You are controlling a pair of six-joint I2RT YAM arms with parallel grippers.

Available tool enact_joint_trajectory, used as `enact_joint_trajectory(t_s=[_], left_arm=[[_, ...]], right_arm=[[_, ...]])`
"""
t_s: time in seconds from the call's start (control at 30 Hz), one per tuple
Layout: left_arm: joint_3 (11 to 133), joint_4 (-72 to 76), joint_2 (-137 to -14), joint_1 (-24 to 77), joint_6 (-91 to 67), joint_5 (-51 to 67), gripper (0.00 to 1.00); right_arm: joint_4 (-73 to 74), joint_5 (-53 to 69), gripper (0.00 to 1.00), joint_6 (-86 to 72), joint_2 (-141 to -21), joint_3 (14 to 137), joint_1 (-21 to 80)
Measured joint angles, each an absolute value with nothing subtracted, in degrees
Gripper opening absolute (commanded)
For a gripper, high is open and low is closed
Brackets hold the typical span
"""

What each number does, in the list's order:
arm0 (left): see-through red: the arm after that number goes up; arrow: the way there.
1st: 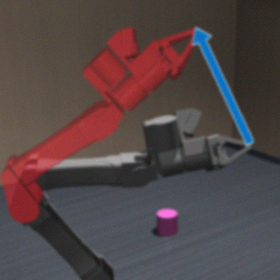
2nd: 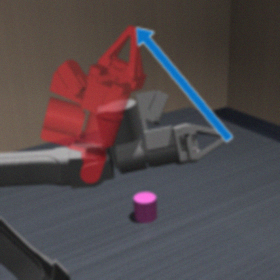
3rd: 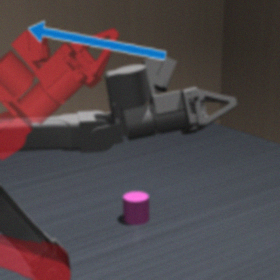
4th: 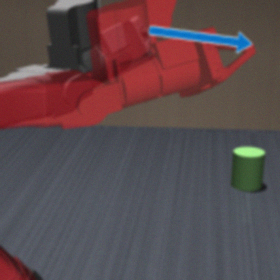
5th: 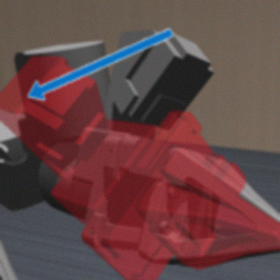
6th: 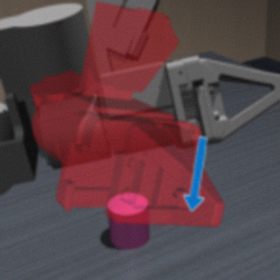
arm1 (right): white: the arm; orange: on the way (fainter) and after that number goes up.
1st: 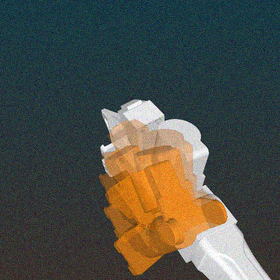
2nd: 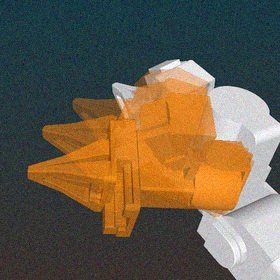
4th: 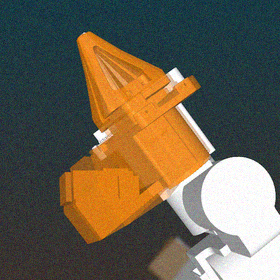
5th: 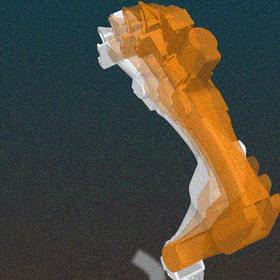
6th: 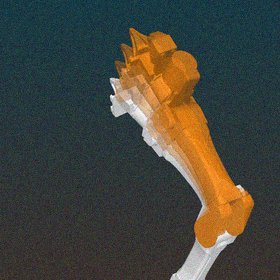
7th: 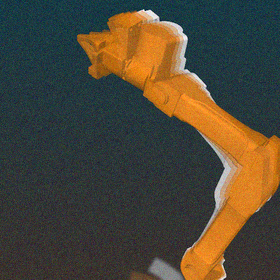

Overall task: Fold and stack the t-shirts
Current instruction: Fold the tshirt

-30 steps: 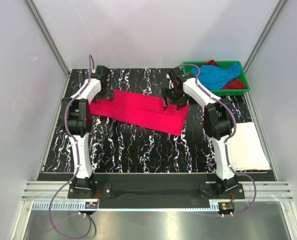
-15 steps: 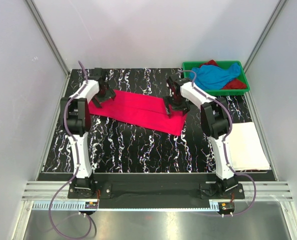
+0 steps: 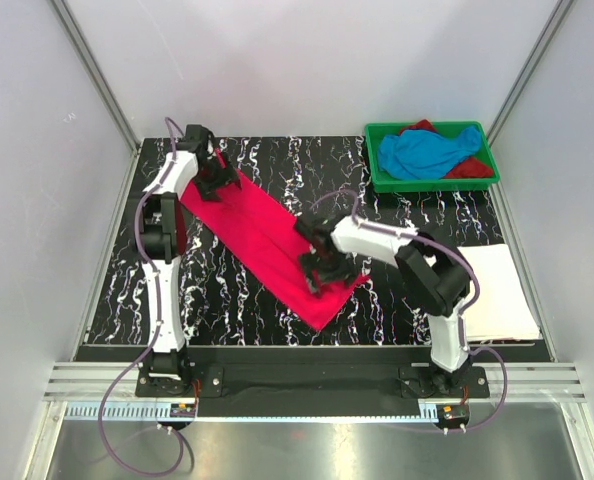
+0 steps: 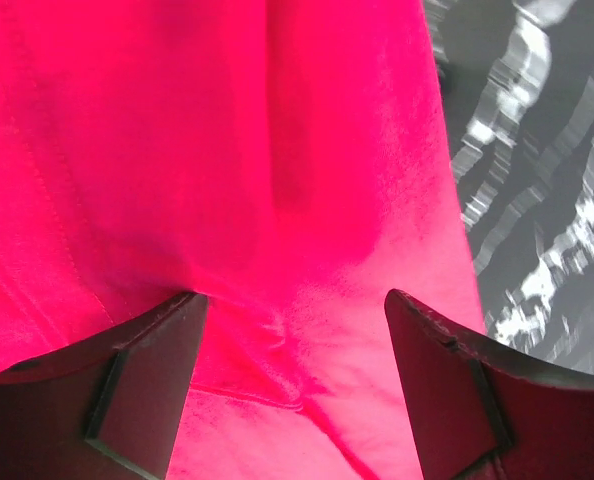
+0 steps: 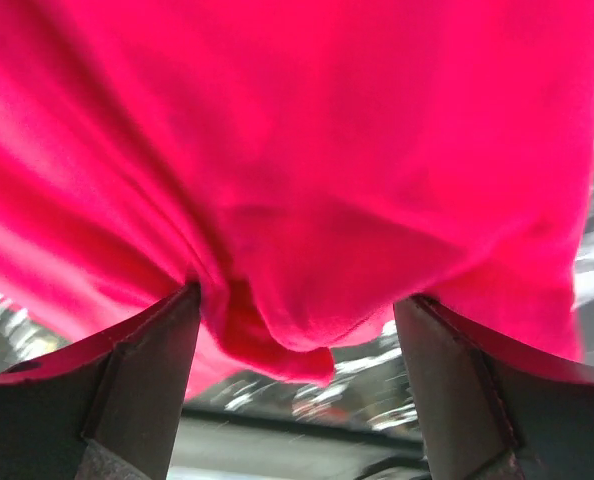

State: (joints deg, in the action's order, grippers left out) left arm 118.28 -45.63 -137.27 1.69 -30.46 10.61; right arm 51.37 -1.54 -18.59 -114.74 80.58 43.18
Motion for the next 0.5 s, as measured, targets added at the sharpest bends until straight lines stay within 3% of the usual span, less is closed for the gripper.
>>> enact_joint_trajectory(t_s=[0.13,0.27,0.33,0.5], left_arm=[[120.0,-45.2,-138.3,3.9,-23.1,16.3,0.80],[118.7,-43.2,-137.6,8.9,-18.2,17.9,0.83],[115.2,-41.6,-134.9,11.1,-17.9,16.8,0.89],[103.0,-39.1,-119.3,13.8,-22.6,5.5,0.85]], right_arm=[[50.2,4.8,0.86,-24.2,-111.3,76.9,51.1],[51.0,7.7,0.93,-26.7,-105.8,75.5,52.2],[52.4,6.1,0.98,-26.6,-102.8,76.8,51.5],[54.4,2.0,1.00,-25.6,-94.7,78.9,47.4]])
